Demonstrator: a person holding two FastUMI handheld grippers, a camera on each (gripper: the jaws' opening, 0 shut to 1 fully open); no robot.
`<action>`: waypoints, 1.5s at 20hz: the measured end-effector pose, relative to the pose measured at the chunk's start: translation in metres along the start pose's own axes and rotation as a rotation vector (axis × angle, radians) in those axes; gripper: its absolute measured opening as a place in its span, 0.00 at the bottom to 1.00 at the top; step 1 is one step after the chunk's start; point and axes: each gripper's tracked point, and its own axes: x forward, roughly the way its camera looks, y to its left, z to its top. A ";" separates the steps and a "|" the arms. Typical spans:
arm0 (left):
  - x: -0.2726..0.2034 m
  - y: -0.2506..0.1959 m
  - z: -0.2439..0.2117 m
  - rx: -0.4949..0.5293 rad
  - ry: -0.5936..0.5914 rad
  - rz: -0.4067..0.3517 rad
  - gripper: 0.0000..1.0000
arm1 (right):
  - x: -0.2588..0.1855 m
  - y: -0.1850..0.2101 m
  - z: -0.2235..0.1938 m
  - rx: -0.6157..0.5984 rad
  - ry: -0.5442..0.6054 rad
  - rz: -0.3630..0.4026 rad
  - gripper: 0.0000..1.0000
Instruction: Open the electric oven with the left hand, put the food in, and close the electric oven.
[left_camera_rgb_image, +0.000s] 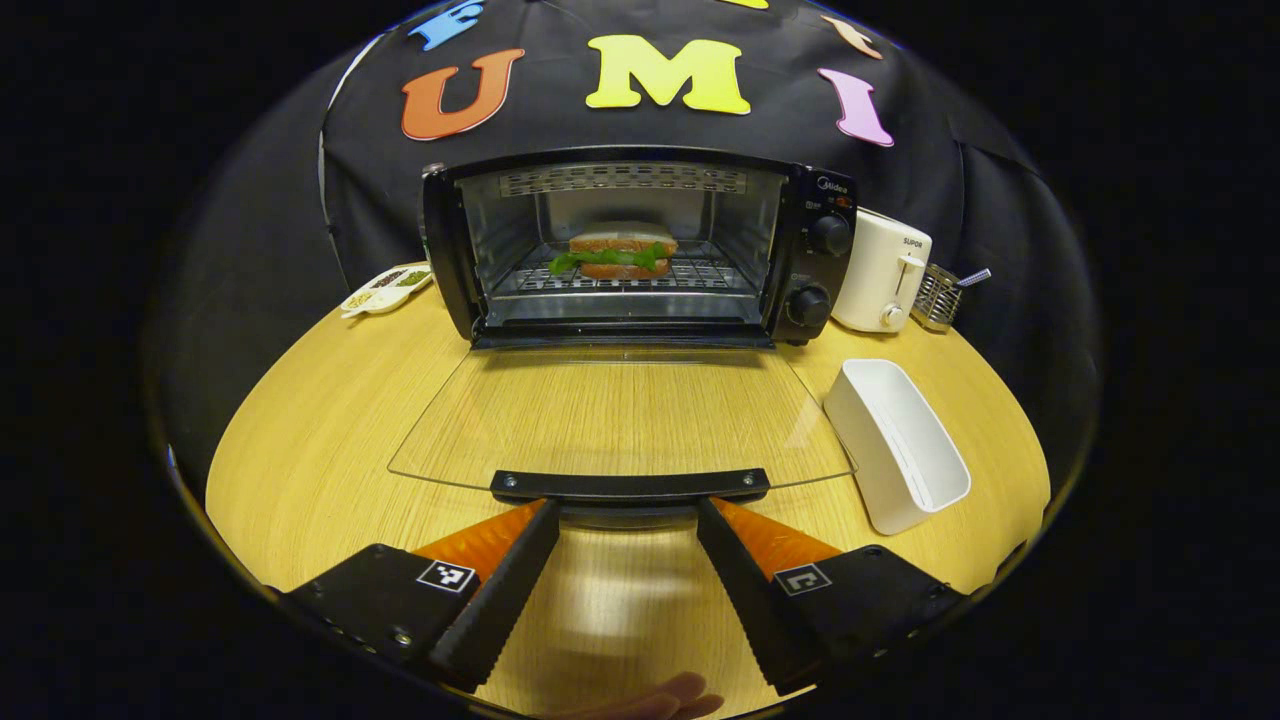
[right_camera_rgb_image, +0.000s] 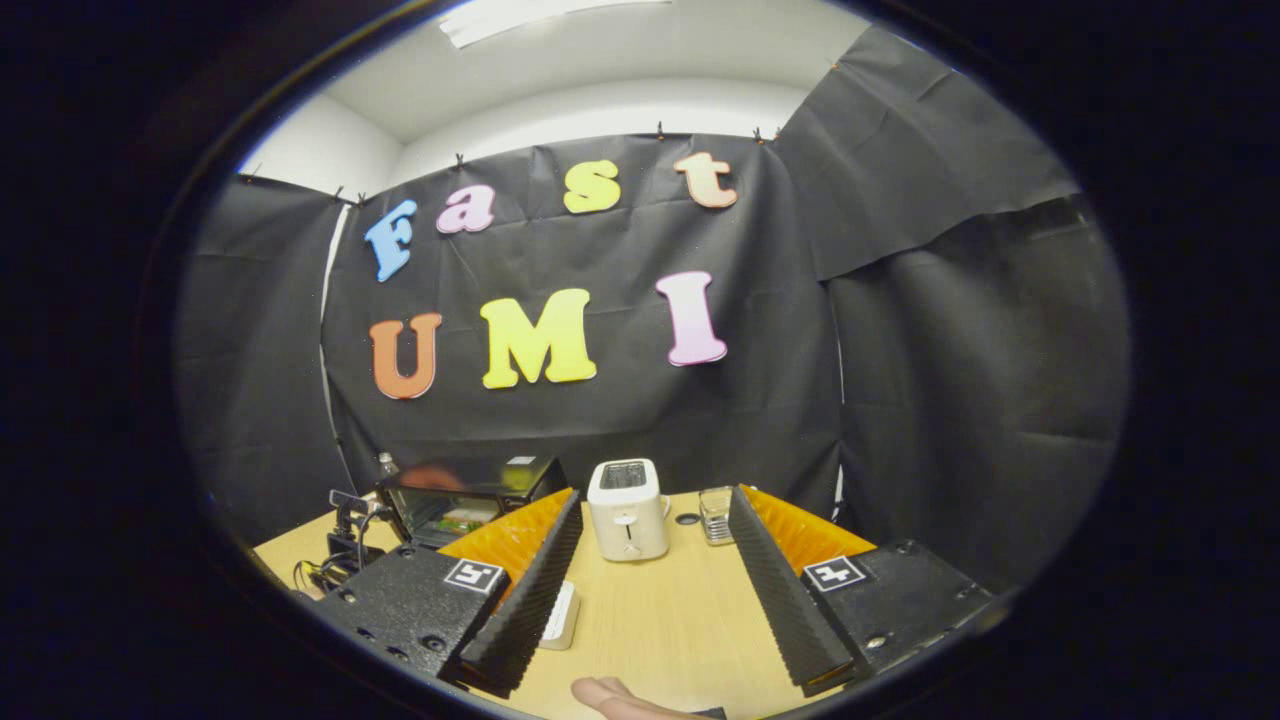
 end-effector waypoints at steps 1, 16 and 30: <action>-0.002 -0.001 0.003 0.005 -0.007 0.001 0.93 | 0.000 0.001 -0.002 0.004 0.004 0.004 0.94; -0.026 0.003 0.068 0.093 -0.241 0.005 0.96 | -0.002 0.000 -0.011 -0.029 0.023 -0.024 0.94; 0.005 0.005 0.168 0.067 -0.448 0.005 0.97 | -0.031 0.019 -0.004 -0.086 -0.006 -0.029 0.94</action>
